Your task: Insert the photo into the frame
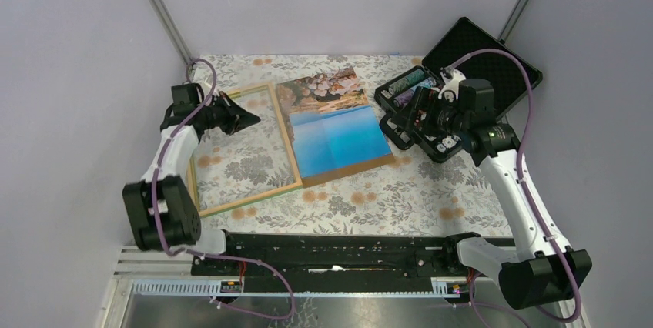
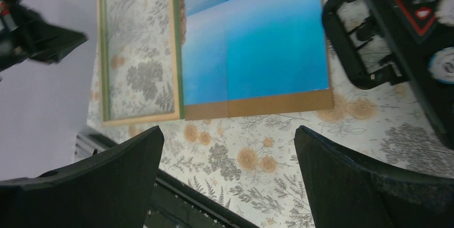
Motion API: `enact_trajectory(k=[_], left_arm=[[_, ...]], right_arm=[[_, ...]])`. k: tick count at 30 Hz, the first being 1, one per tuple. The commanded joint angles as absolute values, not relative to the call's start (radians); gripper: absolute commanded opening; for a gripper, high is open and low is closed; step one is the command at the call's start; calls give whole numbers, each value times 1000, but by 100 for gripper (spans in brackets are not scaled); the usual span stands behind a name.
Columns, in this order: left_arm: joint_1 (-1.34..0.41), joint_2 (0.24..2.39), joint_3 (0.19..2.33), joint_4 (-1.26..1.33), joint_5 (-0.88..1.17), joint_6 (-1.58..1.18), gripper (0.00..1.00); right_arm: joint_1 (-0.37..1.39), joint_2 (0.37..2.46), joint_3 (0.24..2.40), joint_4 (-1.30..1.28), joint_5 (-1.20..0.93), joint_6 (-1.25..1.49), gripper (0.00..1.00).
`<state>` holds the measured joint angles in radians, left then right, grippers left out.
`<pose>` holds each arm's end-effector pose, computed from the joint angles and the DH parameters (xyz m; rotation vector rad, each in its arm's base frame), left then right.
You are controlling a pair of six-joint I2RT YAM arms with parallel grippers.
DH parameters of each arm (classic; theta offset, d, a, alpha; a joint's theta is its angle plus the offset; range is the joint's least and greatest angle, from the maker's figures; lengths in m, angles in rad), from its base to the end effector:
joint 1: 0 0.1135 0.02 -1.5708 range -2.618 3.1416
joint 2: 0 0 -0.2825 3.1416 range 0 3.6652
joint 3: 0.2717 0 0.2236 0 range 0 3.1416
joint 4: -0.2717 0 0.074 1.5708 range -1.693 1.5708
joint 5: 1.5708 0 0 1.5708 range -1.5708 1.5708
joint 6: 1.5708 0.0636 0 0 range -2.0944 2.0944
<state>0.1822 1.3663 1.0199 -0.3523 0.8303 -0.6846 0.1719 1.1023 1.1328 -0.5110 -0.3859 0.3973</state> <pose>0.2791 0.0037 0.2982 -0.5185 2.2062 -1.2049 0.2164 0.0619 0.3707 -0.0110 2.0966 0.7449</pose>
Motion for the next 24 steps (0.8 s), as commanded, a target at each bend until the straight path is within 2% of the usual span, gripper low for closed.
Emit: enact_trajectory(k=[1, 7, 17, 24], left_arm=[[231, 1501, 1102, -429, 849, -477, 0], [244, 1561, 1163, -613, 573, -297, 0], [288, 1494, 1069, -567, 337, -316, 0], [315, 1536, 1076, -540, 341, -296, 0]], right_arm=[[240, 1093, 1108, -404, -511, 368, 100], [293, 1156, 1079, -360, -525, 349, 100], [293, 1180, 1056, -342, -533, 345, 100], [293, 1183, 1053, -342, -527, 336, 100]])
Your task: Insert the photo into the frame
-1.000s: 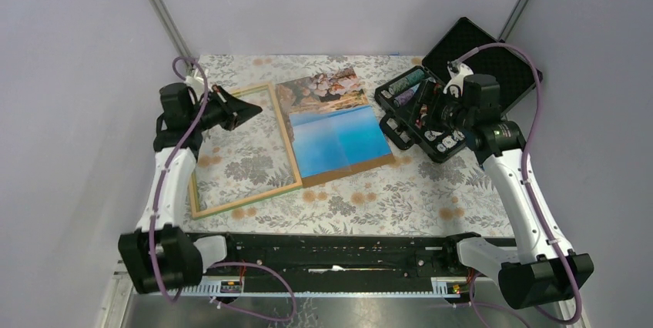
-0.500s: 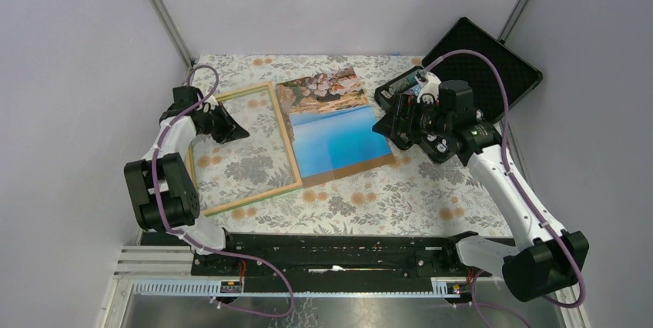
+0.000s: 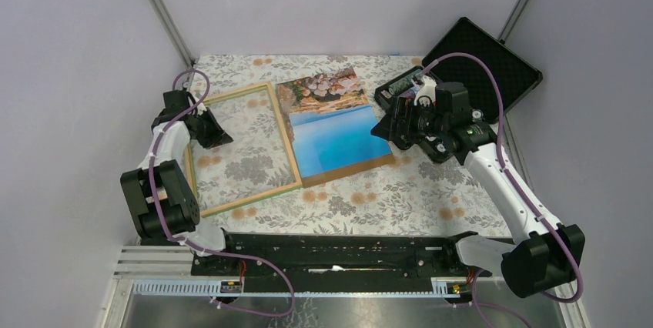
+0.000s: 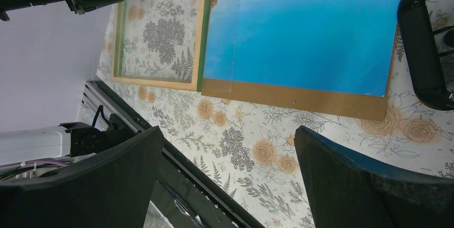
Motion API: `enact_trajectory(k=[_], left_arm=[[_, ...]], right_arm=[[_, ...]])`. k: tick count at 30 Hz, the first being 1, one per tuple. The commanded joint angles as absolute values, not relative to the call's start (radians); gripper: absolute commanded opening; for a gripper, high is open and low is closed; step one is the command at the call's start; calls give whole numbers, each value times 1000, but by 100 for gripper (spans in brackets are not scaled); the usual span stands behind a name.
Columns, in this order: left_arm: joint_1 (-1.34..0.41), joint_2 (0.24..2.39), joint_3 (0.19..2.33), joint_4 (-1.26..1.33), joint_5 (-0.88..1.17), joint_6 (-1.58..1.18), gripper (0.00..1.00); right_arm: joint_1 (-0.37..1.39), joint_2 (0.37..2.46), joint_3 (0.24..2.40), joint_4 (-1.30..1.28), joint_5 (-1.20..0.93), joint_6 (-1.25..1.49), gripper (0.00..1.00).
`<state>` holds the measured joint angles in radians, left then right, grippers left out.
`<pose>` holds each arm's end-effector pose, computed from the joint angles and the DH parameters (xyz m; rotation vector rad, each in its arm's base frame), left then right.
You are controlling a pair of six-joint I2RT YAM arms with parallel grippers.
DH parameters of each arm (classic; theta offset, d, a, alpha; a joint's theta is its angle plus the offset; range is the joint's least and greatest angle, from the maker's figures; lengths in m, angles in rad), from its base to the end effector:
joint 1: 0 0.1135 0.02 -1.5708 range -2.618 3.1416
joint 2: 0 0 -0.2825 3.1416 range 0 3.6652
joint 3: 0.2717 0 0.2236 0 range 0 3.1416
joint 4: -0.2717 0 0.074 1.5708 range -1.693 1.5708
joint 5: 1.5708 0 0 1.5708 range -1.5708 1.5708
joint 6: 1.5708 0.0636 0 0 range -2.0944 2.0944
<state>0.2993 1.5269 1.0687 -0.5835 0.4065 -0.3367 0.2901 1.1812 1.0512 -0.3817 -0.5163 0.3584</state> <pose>0.2885 0.0627 0.2400 -0.6674 2.4867 -0.5427 0.2275 0.1007 0.3431 -0.2548 2.1280 0.9251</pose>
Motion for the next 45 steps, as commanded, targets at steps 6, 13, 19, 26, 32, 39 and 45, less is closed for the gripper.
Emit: enact_trajectory(k=[6, 13, 19, 26, 32, 39, 45], left_arm=[[316, 1540, 1104, -596, 207, -242, 0], [316, 1528, 1111, -623, 95, -226, 0], [315, 1567, 1164, -673, 104, -224, 0], [315, 1598, 1225, -732, 68, -223, 0], [314, 1622, 1255, -772, 27, -218, 0], [316, 1622, 1285, -799, 4, -211, 0], [313, 1669, 1343, -869, -22, -206, 0]], right_arm=[[293, 1202, 1052, -342, -547, 339, 100], [293, 1210, 1054, -342, -548, 339, 100], [298, 1218, 1059, -343, -578, 341, 100], [304, 1223, 1053, -334, -593, 345, 100], [319, 1209, 1052, -342, -581, 337, 100], [328, 1204, 1057, -347, -578, 333, 100], [330, 1201, 1057, -349, -575, 328, 100]])
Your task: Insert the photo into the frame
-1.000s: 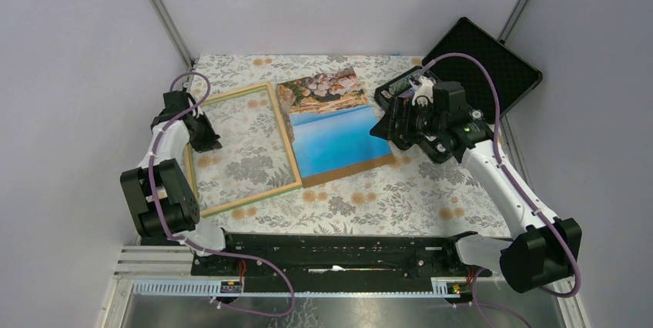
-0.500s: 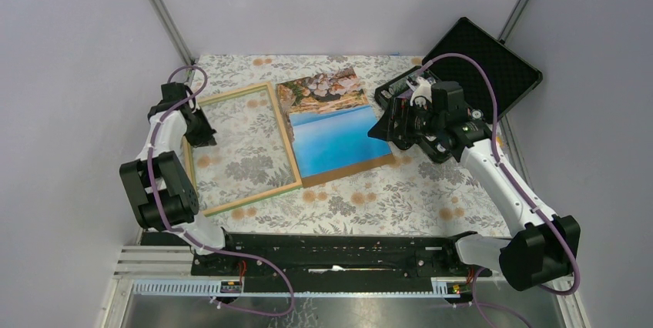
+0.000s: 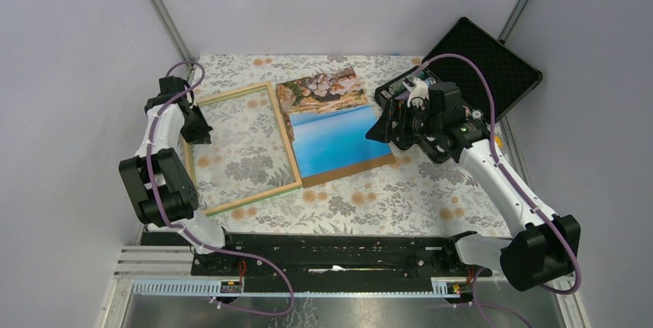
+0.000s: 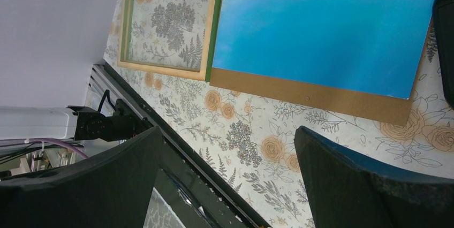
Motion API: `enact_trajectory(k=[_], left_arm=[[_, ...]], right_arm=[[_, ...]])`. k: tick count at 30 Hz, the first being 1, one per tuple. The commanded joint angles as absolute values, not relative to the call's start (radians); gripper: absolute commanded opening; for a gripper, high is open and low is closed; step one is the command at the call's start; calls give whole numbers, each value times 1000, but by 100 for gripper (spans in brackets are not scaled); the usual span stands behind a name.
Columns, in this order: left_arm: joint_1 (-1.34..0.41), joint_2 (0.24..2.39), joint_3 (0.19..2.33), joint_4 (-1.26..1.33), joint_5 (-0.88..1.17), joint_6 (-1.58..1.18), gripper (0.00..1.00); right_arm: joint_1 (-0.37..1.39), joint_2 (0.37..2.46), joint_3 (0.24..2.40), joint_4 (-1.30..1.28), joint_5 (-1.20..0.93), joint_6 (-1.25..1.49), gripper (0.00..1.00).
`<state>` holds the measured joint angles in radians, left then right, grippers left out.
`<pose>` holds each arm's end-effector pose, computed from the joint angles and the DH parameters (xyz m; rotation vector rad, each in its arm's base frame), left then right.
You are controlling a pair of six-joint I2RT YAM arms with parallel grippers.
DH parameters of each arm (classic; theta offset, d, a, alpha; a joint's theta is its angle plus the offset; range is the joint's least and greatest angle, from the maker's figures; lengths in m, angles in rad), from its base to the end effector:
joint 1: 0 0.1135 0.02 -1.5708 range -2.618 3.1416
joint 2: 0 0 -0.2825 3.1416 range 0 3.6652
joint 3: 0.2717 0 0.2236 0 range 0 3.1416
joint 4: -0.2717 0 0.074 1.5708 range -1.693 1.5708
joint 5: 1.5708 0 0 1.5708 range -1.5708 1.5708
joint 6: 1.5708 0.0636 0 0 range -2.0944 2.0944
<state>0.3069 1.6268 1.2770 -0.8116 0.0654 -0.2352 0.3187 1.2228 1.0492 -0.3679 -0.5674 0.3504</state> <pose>0.3001 0.0907 0.2520 -0.7129 2.6347 -0.0689 0.2320 0.1125 0.3352 -0.3200 2.1531 0.9903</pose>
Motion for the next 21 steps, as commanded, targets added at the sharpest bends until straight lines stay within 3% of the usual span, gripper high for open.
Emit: enact_trajectory(k=[1, 21], left_arm=[[312, 1684, 1356, -889, -22, -202, 0], [306, 1688, 1380, -887, -56, -194, 0]], right_arm=[[328, 1201, 1057, -350, -574, 328, 100], [331, 1198, 1054, -350, -574, 327, 100]])
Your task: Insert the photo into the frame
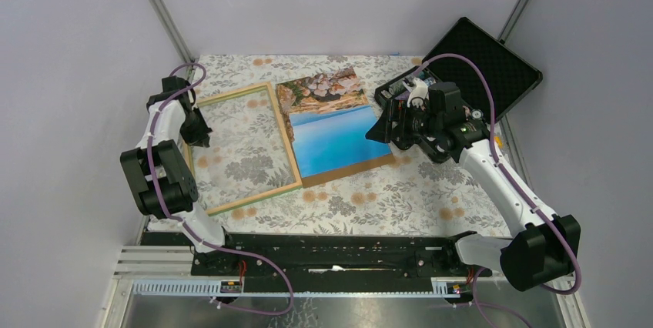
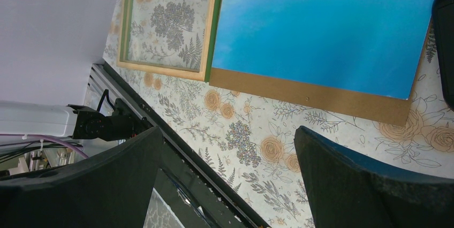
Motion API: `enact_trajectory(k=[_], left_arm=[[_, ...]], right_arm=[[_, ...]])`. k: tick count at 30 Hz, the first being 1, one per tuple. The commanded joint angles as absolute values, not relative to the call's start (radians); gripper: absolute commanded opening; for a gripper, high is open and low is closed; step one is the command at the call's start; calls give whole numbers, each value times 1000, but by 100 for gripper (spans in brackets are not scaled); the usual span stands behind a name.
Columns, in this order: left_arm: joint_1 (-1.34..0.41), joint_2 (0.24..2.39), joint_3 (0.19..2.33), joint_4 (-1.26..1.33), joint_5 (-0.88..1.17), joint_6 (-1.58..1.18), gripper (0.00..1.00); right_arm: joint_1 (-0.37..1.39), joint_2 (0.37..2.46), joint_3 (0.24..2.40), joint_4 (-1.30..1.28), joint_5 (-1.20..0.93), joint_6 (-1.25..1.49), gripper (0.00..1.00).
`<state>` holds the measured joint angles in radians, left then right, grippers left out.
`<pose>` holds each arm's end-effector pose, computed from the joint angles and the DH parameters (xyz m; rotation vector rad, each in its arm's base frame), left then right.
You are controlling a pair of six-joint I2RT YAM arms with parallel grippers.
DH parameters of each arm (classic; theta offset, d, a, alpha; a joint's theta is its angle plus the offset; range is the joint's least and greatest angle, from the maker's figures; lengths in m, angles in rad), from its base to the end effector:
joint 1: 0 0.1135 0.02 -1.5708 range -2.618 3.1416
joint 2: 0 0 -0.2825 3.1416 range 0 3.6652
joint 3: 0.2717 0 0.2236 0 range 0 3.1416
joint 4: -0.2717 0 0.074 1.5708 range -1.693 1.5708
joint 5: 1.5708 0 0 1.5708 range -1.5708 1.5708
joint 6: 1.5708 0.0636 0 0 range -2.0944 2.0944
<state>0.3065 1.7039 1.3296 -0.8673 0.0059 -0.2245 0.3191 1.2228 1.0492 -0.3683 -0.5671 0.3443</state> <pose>0.3094 0.0975 0.2404 -0.7366 2.7142 0.0108 0.2319 0.1126 0.3351 -0.3265 2.1514 0.9868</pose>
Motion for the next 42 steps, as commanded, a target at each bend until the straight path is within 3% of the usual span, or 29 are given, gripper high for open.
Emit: enact_trajectory(k=[1, 23, 42], left_arm=[[306, 1690, 1385, -885, -46, -192, 0], [307, 1689, 1406, -851, -91, -210, 0], [308, 1670, 1363, -813, 7, -228, 0]], right_arm=[[331, 1198, 1054, -350, -574, 327, 100], [334, 1197, 1052, -350, -571, 325, 100], [335, 1194, 1048, -347, -574, 326, 100]])
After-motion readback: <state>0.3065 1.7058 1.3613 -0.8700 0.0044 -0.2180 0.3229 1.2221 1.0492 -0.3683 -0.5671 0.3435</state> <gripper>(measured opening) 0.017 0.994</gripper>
